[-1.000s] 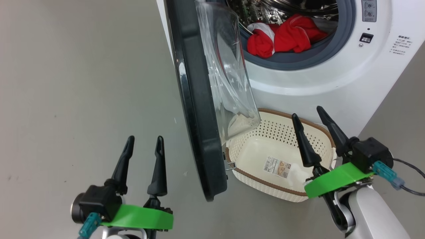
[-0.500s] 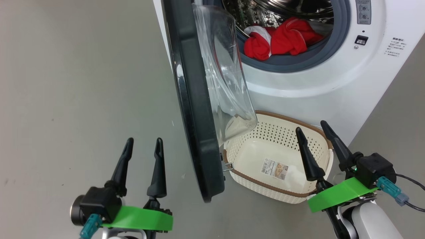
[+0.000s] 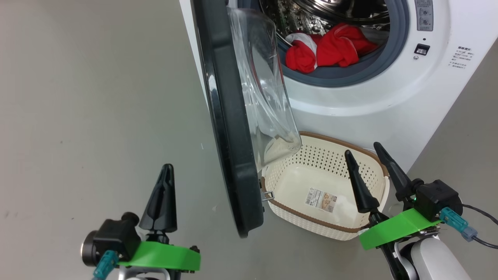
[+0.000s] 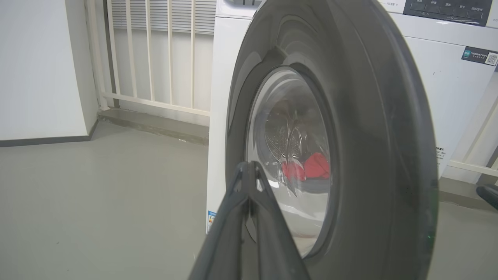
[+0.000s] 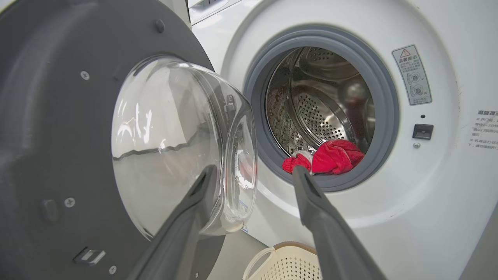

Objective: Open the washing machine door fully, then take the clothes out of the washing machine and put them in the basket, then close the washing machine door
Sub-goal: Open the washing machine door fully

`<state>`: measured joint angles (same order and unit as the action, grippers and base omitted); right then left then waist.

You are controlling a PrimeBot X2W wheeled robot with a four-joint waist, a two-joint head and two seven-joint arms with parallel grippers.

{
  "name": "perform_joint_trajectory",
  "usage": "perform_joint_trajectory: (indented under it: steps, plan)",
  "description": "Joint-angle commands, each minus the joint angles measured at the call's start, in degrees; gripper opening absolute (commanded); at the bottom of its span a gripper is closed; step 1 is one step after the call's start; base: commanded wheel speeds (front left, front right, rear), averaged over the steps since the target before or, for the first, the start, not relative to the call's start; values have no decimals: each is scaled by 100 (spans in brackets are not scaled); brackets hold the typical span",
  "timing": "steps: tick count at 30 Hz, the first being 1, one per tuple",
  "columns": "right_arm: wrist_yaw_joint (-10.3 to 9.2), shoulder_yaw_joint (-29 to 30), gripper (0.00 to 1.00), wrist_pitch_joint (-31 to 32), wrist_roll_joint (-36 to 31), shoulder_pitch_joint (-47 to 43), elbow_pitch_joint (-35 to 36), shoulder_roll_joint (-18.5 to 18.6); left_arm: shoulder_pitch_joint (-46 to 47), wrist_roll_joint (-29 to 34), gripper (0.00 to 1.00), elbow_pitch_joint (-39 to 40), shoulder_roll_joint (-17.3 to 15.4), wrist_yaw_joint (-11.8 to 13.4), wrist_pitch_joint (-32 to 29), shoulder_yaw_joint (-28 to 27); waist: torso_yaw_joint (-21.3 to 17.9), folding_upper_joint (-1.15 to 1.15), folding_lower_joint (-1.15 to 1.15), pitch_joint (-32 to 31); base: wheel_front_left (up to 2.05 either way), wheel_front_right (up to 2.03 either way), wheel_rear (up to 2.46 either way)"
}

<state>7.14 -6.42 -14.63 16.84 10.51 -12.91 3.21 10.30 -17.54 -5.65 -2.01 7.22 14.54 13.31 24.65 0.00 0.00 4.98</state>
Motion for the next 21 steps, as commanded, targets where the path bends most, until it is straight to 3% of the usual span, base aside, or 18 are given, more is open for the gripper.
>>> perform_joint_trajectory:
  steps: [1,12,21]
  plan:
    - [35,-142,100,-37,10,-23,127,-33,61,26,0,152,-87,25,46,-234,-7,0,0,-5,0,0,0]
    - [35,-98,100,-37,-80,7,68,-33,304,138,0,963,-87,-27,46,-421,-44,0,0,-5,0,0,0]
    - [35,-92,100,-37,-75,1,60,-33,484,285,0,2061,-87,30,46,-178,-74,0,0,-12,0,0,0]
